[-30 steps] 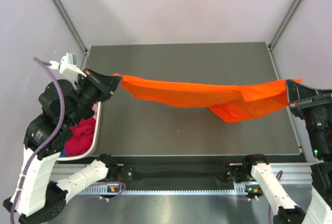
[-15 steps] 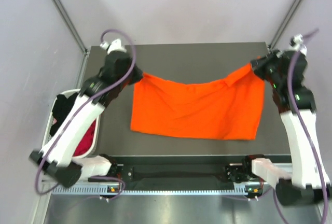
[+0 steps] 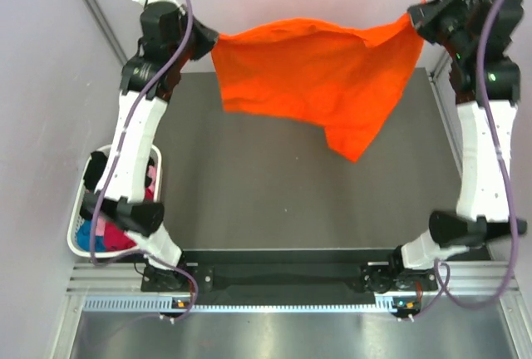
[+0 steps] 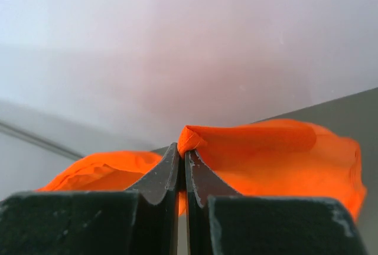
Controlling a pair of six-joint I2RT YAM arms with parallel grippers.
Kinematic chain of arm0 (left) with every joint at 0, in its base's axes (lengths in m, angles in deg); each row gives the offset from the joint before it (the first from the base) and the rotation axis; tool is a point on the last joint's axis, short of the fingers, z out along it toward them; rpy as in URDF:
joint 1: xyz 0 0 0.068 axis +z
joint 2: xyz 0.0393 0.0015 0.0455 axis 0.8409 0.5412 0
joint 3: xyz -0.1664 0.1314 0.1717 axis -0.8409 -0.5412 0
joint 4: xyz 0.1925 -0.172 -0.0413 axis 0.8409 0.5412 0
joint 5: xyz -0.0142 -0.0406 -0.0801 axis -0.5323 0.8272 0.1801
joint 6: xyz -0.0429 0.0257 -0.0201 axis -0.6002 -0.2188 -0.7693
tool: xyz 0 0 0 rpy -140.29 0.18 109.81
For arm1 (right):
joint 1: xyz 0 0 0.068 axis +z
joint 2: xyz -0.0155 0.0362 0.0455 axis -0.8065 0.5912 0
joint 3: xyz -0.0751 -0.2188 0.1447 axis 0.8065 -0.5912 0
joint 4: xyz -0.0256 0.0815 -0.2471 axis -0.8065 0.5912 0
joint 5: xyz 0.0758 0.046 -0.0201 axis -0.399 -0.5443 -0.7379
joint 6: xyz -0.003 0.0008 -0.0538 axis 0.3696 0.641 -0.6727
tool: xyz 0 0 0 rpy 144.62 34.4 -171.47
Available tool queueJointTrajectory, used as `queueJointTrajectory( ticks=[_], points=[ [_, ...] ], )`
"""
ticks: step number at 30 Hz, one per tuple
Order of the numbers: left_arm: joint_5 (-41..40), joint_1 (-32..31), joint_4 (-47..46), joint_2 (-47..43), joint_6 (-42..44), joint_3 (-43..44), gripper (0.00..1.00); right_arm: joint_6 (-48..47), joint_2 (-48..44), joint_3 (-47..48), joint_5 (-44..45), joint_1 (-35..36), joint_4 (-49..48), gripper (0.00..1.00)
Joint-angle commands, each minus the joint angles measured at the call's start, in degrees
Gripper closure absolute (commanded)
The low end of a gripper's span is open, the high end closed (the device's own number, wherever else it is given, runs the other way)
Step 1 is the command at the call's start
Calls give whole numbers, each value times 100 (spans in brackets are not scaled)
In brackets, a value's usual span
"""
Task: Fold and stack the t-shirts
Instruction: Flatten the tshirt out, then fold the tshirt
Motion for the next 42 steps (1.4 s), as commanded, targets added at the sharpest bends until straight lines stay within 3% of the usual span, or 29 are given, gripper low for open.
queueJointTrajectory(
  ticks=[1,2,7,8,11,17,22,26,33,42],
  points=[
    [350,-42,-346,-1346,148,-1154,100,87,-1263,-1135,-279,-36,-106,100],
    [281,-51,-538,-1645,166,-2124,100,78,-1840,-2114,-156,-36,-150,100],
    [744,-51,-900,-3526,44,-4985,100,-89,-3303,-5254,363,-44,86,100],
    [885,-60,-1049,-3755,-9,-5930,100,-115,-3679,-5654,320,-53,191,100],
    [1387,-68,-1059,-4520,-194,-7584,100,-28,-4349,-7095,398,-44,490,100],
    [1748,-69,-1208,-5594,-598,-9829,100,771,-5360,-9163,347,-44,789,100],
    [2073,-95,-1060,-5639,-976,-10071,100,1159,-6265,-9832,442,-36,1070,99],
    [1424,-121,-559,-5568,-643,-10009,100,1299,-6513,-9964,855,-36,1325,98],
    [1660,-148,-681,-5331,-941,-9965,100,1203,-6030,-9999,944,-36,1168,95],
    [896,-139,-330,-4848,-1011,-9719,100,791,-5134,-9745,505,-36,44,99]
  ],
)
